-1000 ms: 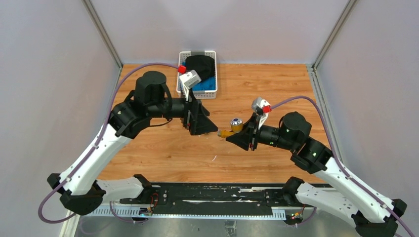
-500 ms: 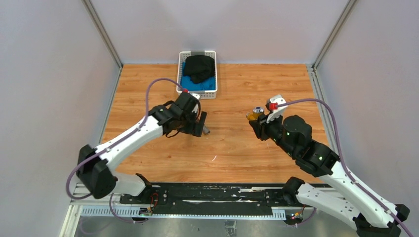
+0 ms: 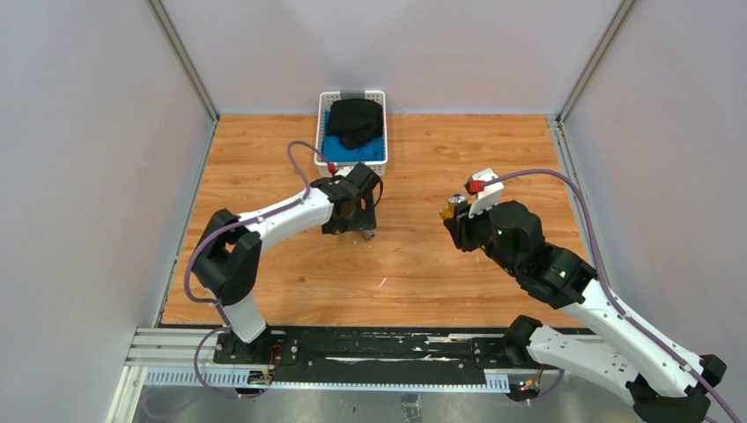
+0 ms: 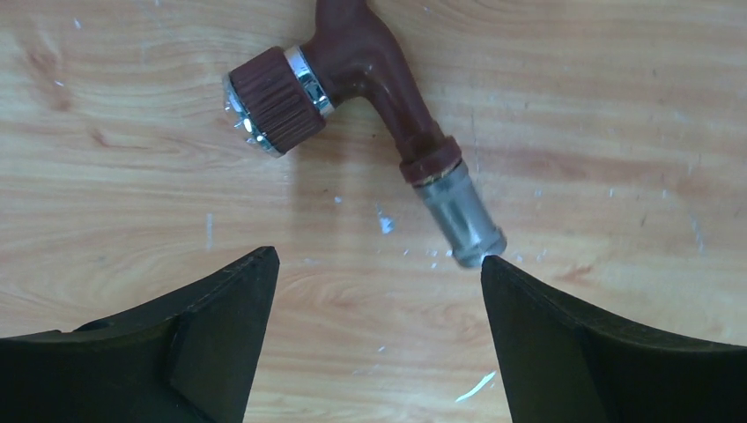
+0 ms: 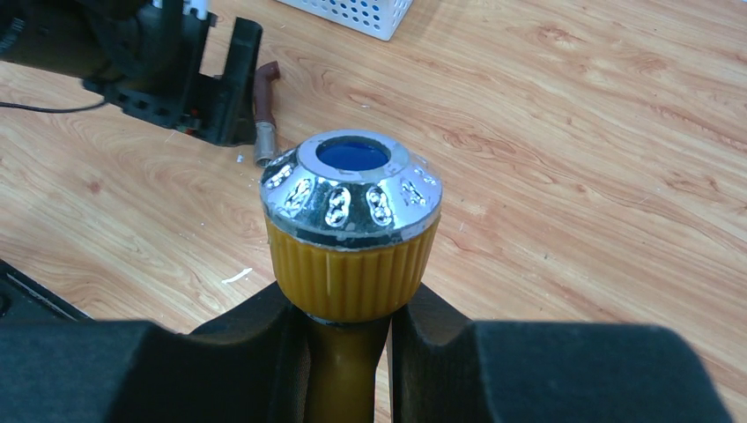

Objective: Install the water faucets
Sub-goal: Pick up the water faucet from the center of the board.

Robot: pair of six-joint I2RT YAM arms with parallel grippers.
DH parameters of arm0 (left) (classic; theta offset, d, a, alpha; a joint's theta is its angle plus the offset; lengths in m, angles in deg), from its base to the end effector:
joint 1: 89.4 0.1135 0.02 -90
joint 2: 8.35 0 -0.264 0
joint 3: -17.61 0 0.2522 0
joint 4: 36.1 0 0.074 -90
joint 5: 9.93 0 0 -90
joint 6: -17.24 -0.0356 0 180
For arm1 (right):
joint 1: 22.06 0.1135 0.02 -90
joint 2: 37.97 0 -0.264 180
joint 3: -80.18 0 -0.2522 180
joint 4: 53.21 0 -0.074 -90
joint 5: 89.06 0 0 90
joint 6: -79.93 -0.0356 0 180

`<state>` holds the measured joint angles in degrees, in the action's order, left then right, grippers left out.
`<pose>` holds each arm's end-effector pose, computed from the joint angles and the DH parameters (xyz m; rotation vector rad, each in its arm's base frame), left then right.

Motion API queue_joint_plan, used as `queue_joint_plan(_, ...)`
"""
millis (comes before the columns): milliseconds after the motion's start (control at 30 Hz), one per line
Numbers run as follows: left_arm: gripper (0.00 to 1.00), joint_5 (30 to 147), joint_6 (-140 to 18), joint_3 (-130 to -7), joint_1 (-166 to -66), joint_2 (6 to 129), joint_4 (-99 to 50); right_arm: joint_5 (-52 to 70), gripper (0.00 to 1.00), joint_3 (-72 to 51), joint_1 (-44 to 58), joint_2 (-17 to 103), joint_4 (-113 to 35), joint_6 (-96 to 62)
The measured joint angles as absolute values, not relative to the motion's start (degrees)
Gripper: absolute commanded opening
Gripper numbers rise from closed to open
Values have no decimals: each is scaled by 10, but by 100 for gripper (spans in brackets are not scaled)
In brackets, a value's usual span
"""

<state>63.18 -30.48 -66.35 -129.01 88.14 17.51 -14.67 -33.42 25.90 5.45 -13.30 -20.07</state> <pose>0.2683 -0.2086 0.2223 -0.1441 2.6342 -0.0694 0.1170 0.1154 0.3619 -0.4285 1.8295 0.4469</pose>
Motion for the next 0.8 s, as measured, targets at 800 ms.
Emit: queue_joint_plan(800,52,571,-16,-815,-1323,1088,266,-100,0,-334,259,31,-120,-203)
